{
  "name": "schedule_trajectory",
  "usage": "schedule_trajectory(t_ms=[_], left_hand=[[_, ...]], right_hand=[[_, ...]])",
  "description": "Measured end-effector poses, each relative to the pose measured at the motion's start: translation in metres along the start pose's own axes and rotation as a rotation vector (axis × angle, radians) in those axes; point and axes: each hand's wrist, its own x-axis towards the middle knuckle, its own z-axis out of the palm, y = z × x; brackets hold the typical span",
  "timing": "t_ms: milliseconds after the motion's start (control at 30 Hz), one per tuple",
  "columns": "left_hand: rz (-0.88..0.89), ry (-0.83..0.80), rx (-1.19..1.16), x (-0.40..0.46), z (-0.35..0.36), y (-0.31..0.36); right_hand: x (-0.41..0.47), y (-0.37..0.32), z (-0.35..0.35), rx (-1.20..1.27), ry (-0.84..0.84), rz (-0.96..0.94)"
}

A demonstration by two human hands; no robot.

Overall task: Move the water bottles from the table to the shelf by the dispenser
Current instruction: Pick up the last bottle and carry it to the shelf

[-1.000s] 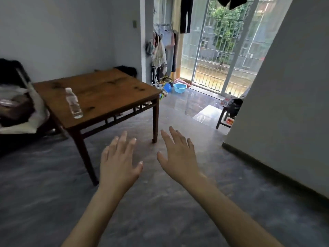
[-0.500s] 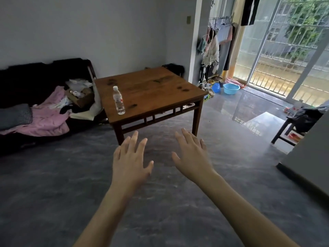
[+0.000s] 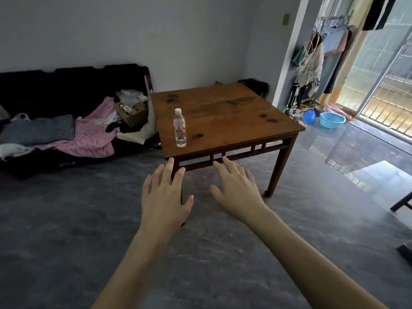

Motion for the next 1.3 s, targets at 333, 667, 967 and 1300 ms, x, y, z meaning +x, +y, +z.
schedule_trajectory(t_ms=[333, 667, 967, 1300], left_hand=[[0.04, 0.048, -0.05, 0.126, 0.006, -0.052], [0.048, 0.021, -0.089, 0.219, 0.038, -0.065], [0.0, 0.024, -0.034, 0.323, 0.054, -0.06], [-0.088, -0.009, -0.022, 0.404, 0.076, -0.072]], right_hand=[[0.131, -0.028, 0.01, 0.005, 0.008, 0.003], [0.231, -0.008, 0.024, 0.001, -0.032, 0.032], [0.342, 0.032, 0.032, 0.039, -0.088, 0.004], [0.451, 0.043, 0.05, 0.069, -0.169, -0.058]])
